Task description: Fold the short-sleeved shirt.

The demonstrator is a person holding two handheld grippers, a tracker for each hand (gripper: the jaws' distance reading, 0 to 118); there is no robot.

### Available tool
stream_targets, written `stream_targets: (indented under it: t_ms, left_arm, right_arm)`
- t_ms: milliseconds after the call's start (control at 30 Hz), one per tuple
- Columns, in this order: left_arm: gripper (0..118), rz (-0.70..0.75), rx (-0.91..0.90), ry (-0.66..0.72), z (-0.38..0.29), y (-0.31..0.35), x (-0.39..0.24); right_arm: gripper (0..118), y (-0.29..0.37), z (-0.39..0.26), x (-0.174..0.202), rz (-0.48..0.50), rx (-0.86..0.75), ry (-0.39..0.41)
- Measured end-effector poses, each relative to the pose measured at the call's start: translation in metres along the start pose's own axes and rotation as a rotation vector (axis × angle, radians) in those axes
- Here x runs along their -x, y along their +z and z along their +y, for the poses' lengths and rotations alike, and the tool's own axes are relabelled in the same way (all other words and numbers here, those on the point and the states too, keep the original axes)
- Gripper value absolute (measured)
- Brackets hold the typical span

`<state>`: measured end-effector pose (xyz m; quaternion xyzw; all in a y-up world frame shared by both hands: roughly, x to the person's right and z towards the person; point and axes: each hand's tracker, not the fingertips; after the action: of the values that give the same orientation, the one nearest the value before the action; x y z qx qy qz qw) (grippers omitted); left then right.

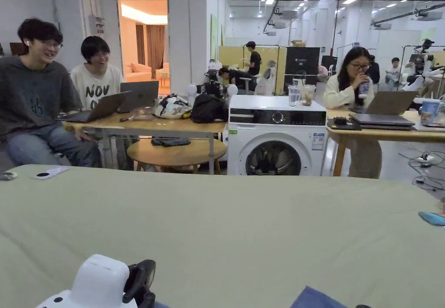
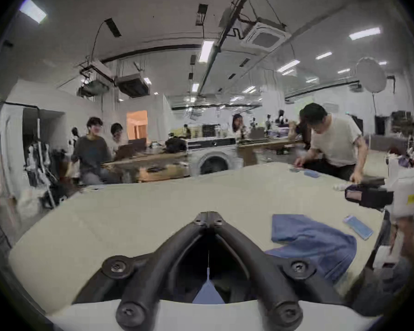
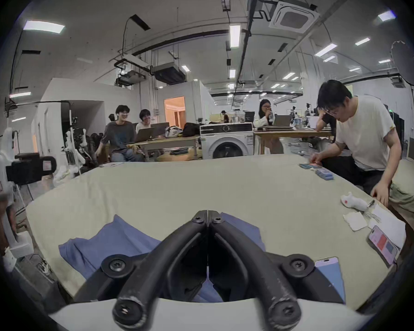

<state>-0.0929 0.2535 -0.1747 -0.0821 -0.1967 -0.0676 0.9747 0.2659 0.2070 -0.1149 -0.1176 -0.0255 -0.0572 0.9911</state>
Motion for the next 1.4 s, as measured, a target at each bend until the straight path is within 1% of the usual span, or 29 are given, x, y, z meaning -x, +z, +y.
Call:
stream_targets:
  t_ms: [167,267,300,333,367,400,433,467,567,600,633,733,800,867,900,933,967,1000,1033,1067,1100,1133,1167,1200,1233,1267,1333,1367,1400]
  left_arm:
    - [0,-0.048,0.050,0.071,-0.004,-0.009,0.014]
    - [0,-0.177,0.148,0.202,-0.005,-0.035,0.038]
    - [0,-0.172,0.183,0.250,-0.009,-0.046,0.045]
    - [7,-0.178,0.186,0.281,-0.011,-0.060,0.054]
    - [51,-0.205,0.245,0.302,-0.015,-0.081,0.063]
    - [93,-0.211,0.354,0.318,-0.020,-0.102,0.070]
    - [99,-0.199,0.386,0.348,-0.026,-0.120,0.076]
    - [95,-0.190,0.457,0.338,-0.033,-0.142,0.081]
    - [95,-0.125,0.646,0.295,-0.060,-0.200,0.087]
    - [93,-0.104,0.694,0.305,-0.069,-0.213,0.085]
    - [89,-0.092,0.725,0.302,-0.078,-0.227,0.085]
    - [66,-0.055,0.792,0.301,-0.102,-0.259,0.080]
    - [37,-0.048,0.849,0.279,-0.116,-0.274,0.076]
    - [34,-0.051,0.827,0.248,-0.114,-0.273,0.072]
    - [25,-0.047,0.825,0.246,-0.111,-0.273,0.070]
    - [8,-0.048,0.835,0.235,-0.109,-0.273,0.068]
    - [0,-0.070,0.832,0.220,-0.108,-0.273,0.065]
    - [0,-0.082,0.836,0.217,-0.109,-0.273,0.064]
    - [0,-0.040,0.840,0.166,-0.110,-0.273,0.058]
    - [0,-0.039,0.835,0.134,-0.111,-0.274,0.053]
    - [0,-0.037,0.836,0.114,-0.112,-0.276,0.050]
    - [0,-0.035,0.835,0.112,-0.114,-0.276,0.051]
    - [0,-0.036,0.839,0.114,-0.114,-0.276,0.050]
    - [0,-0.035,0.841,0.113,-0.113,-0.277,0.051]
    - [0,-0.034,0.843,0.116,-0.112,-0.277,0.051]
    - [0,-0.036,0.844,0.119,-0.111,-0.271,0.048]
    - [0,-0.038,0.843,0.133,-0.111,-0.270,0.048]
    - [0,-0.039,0.840,0.143,-0.111,-0.269,0.049]
    - [0,-0.038,0.835,0.159,-0.110,-0.265,0.050]
  right_arm:
    - [0,-0.001,-0.003,0.004,0.015,0.023,0.015]
    - [0,0.004,-0.006,0.000,0.022,0.034,0.021]
    - [0,0.006,-0.008,-0.002,0.024,0.037,0.019]
    - [0,0.009,-0.011,-0.004,0.021,0.039,0.016]
    - [0,0.012,-0.015,-0.007,0.011,0.040,0.008]
    - [0,0.014,-0.018,-0.010,0.003,0.042,-0.005]
    - [0,0.017,-0.022,-0.015,-0.006,0.048,-0.024]
    - [0,0.019,-0.026,-0.021,-0.008,0.056,-0.038]
    - [0,0.023,-0.037,-0.039,-0.051,0.082,-0.067]
    - [0,0.024,-0.040,-0.045,-0.061,0.092,-0.077]
    - [0,0.027,-0.043,-0.052,-0.077,0.100,-0.086]
    - [0,0.034,-0.051,-0.071,-0.138,0.127,-0.112]
    - [0,0.039,-0.057,-0.081,-0.177,0.145,-0.124]
    - [0,0.043,-0.063,-0.091,-0.197,0.170,-0.136]
    - [0,0.045,-0.066,-0.094,-0.208,0.178,-0.140]
    - [0,0.048,-0.069,-0.096,-0.230,0.195,-0.146]
    - [0,0.050,-0.071,-0.097,-0.243,0.216,-0.154]
    - [0,0.052,-0.074,-0.098,-0.253,0.237,-0.167]
    - [0,0.054,-0.078,-0.100,-0.267,0.268,-0.188]
    - [0,0.055,-0.081,-0.100,-0.273,0.291,-0.214]
    - [0,0.056,-0.085,-0.100,-0.286,0.319,-0.252]
    - [1,0.055,-0.092,-0.101,-0.270,0.327,-0.314]
    - [27,0.052,-0.100,-0.105,-0.215,0.340,-0.390]
    - [57,0.047,-0.107,-0.108,-0.166,0.365,-0.457]
    - [71,0.042,-0.115,-0.110,-0.167,0.386,-0.508]
    - [66,0.035,-0.121,-0.110,-0.175,0.388,-0.550]
    - [62,0.022,-0.125,-0.110,-0.150,0.409,-0.584]
    - [50,0.015,-0.129,-0.108,-0.143,0.414,-0.585]
    - [27,0.007,-0.131,-0.108,-0.143,0.439,-0.591]
